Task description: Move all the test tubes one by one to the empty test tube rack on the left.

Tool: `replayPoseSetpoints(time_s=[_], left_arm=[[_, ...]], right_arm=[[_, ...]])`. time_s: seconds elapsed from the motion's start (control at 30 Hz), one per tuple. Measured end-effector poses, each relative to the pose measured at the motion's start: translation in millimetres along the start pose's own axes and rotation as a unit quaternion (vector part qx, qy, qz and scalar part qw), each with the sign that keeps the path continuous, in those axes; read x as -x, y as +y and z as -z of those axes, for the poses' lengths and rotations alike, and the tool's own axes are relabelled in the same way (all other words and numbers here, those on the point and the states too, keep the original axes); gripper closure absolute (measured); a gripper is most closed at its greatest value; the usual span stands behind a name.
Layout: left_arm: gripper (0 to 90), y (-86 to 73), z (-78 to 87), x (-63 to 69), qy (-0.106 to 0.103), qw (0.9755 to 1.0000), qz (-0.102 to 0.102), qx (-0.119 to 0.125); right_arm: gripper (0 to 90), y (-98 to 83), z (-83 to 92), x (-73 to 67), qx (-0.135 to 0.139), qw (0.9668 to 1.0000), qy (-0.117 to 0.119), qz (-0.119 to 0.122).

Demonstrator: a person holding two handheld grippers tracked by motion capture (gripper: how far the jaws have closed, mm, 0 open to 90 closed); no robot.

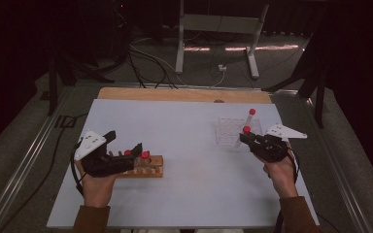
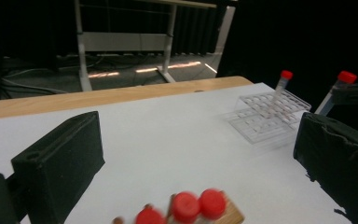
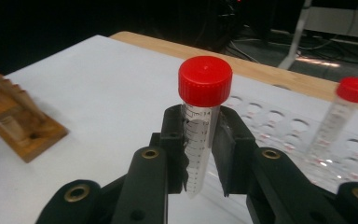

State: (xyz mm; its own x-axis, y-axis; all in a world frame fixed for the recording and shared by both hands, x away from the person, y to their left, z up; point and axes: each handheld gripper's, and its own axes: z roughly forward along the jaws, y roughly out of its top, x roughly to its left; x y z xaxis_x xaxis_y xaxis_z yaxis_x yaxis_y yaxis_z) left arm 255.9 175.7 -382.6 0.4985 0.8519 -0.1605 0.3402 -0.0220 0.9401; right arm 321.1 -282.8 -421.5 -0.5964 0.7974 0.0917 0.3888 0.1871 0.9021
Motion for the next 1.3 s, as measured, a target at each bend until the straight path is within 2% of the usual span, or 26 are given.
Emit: replayPoseSetpoints(time_s=[0.23,0.43,0.73,0.87,1.03,1.17,1.3], left_arm=[[2.2,4.2,-25.6,28.0,-0.032,0.9993,-0.014,-0.012],[2.2,4.2,-46.7,52.7,-0.061,0.9976,-0.021,-0.022],[3.9,11.7,-72.5,83.0,-0.091,0.9943,-0.034,-0.043],[7.0,10.0,-82.5,95.0,-0.109,0.9918,-0.039,-0.054],[8.9,5.9,-96.8,108.7,-0.113,0.9903,-0.043,-0.070],[18.1,2.9,-106.9,118.2,-0.112,0.9893,-0.048,-0.080],[35.8,1.4,-113.3,123.6,-0.135,0.9862,-0.048,-0.083]], right_arm=[[74.5,-3.2,-3.6,-10.6,-0.004,0.9997,0.025,-0.002],[74.5,-2.2,-5.4,-24.6,-0.005,0.9988,0.048,0.008],[74.5,-3.8,-13.8,-47.3,-0.013,0.9963,0.081,0.026],[74.5,-5.3,-19.1,-58.1,-0.022,0.9947,0.093,0.037],[74.4,-4.4,-23.6,-69.7,-0.027,0.9925,0.112,0.042],[74.4,-4.3,-26.0,-75.5,-0.029,0.9913,0.119,0.047],[74.4,-4.3,-27.0,-79.8,-0.031,0.9903,0.125,0.050]])
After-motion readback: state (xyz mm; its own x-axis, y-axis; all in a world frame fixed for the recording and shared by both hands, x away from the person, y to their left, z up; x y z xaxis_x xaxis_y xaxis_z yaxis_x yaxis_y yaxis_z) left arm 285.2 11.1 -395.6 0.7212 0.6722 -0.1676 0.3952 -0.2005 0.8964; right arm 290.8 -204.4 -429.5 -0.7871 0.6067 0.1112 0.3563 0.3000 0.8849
